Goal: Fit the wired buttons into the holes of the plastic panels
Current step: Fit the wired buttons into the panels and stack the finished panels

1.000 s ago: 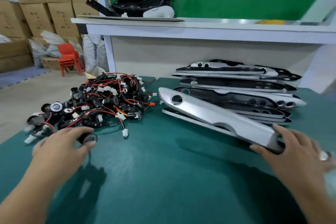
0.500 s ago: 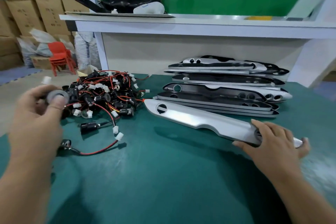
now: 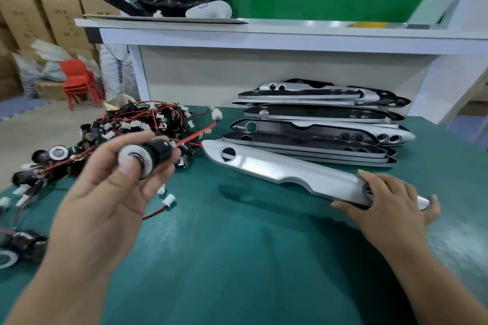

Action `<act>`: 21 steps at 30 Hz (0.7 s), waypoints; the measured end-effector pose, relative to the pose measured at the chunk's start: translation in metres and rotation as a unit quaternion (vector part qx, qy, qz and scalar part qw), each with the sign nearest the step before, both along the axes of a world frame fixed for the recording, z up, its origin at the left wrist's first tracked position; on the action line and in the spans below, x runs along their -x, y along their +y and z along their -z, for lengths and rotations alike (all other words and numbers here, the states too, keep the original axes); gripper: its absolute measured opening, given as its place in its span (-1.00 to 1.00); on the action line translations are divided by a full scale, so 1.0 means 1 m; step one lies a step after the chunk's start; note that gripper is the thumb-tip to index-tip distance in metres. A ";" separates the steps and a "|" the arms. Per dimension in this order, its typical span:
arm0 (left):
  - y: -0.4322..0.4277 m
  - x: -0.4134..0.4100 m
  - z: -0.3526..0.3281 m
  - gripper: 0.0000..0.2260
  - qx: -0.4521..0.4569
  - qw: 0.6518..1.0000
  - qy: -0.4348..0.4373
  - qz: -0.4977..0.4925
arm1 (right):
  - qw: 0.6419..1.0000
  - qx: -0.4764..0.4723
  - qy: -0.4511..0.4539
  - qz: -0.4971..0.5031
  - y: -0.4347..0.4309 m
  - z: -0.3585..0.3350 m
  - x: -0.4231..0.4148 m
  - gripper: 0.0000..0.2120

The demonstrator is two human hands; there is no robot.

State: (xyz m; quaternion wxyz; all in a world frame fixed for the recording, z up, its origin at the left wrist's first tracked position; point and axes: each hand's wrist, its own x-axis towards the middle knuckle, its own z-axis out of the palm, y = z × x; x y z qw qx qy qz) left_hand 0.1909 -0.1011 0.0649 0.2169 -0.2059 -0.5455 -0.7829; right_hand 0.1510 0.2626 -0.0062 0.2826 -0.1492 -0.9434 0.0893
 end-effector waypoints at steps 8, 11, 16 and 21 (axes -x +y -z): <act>0.019 0.003 0.025 -0.74 -0.016 0.991 -0.134 0.014 | 1.000 -0.016 0.000 -0.004 -0.001 -0.003 0.000 -0.26; 0.017 0.004 0.026 -0.75 -0.020 0.990 -0.141 0.011 | 1.000 -0.019 0.001 -0.004 0.000 -0.003 -0.001 -0.26; 0.014 0.001 0.020 -0.73 -0.016 0.991 -0.128 0.014 | 1.000 -0.020 0.016 -0.007 0.001 -0.004 0.000 -0.26; 0.013 -0.006 0.018 -0.72 -0.020 0.991 -0.127 0.035 | 1.000 -0.010 0.019 -0.012 0.000 -0.006 -0.002 -0.23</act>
